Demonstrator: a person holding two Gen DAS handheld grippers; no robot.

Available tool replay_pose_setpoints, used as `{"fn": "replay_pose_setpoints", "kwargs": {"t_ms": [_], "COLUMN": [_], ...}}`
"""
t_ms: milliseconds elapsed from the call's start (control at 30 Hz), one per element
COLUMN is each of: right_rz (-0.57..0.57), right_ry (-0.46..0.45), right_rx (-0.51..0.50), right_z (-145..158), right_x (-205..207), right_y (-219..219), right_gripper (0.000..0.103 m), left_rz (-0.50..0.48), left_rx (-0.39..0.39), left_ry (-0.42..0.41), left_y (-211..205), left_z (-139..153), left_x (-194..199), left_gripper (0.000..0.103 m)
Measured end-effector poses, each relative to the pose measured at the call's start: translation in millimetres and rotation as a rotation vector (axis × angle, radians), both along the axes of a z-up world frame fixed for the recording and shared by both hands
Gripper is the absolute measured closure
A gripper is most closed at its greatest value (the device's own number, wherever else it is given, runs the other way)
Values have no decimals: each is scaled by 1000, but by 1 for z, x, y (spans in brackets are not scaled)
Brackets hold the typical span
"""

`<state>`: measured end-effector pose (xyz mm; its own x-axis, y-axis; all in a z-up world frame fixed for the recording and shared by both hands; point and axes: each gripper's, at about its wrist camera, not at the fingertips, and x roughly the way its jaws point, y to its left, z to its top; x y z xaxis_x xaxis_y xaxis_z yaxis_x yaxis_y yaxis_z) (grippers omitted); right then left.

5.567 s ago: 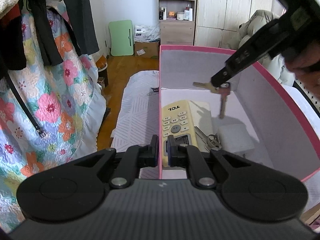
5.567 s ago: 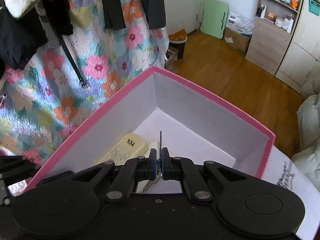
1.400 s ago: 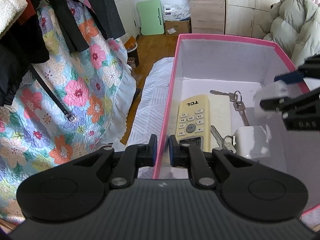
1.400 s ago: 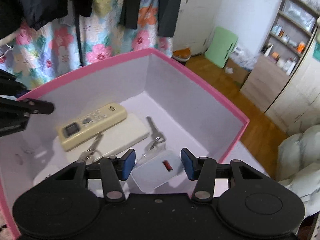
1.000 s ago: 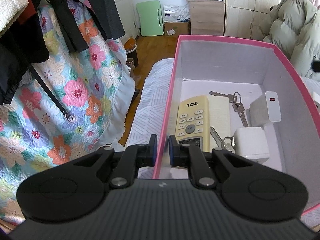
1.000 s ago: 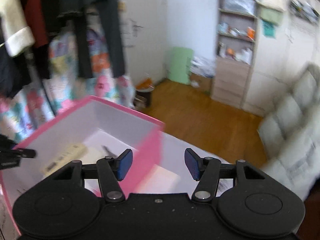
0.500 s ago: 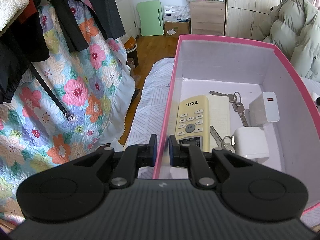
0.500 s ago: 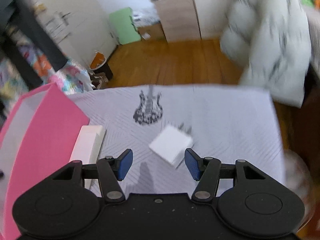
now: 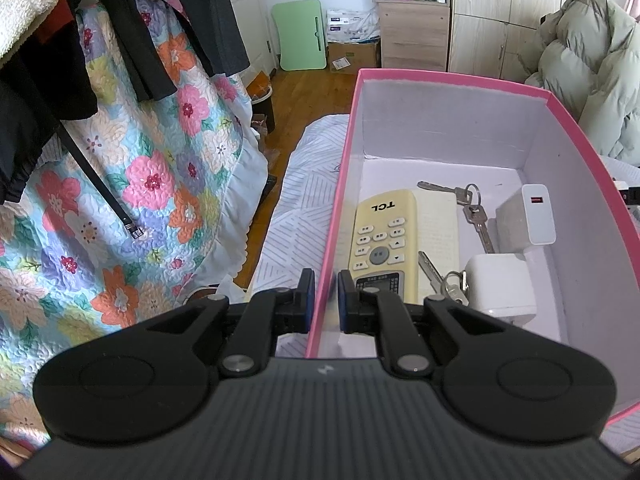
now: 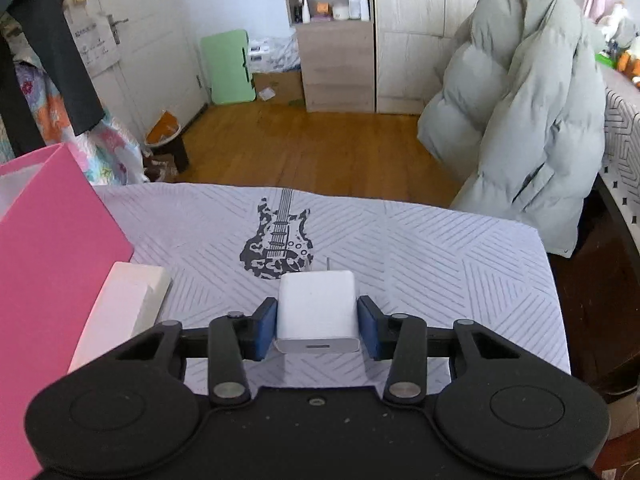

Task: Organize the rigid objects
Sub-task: 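Grasp the small white charger with the right gripper, then carry the small white charger into the box and release it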

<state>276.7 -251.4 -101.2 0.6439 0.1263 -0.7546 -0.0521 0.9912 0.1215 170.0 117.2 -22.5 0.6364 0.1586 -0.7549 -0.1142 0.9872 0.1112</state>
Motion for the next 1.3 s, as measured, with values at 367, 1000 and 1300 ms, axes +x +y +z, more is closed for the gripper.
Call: {"fn": "replay_pose_setpoints", "kwargs": {"t_ms": [367,1000,1300], "right_rz": [31,701,750], "right_ry": [-75,-22,157], "right_rx": [85,215,205], "right_z": [34,107,68], "right_x": [-36,-104,-86], "right_y": [-8,162,206], "right_gripper": [55,55,55], "left_rz": [0,-5,-6], "left_rx": [-19,-62,-83], "left_ry": [0,-15,-14], "left_y": [2,5,13], "left_z": [-3,-2,0], "left_x": [-1,-6,-5], "left_gripper": [93,93,93]}}
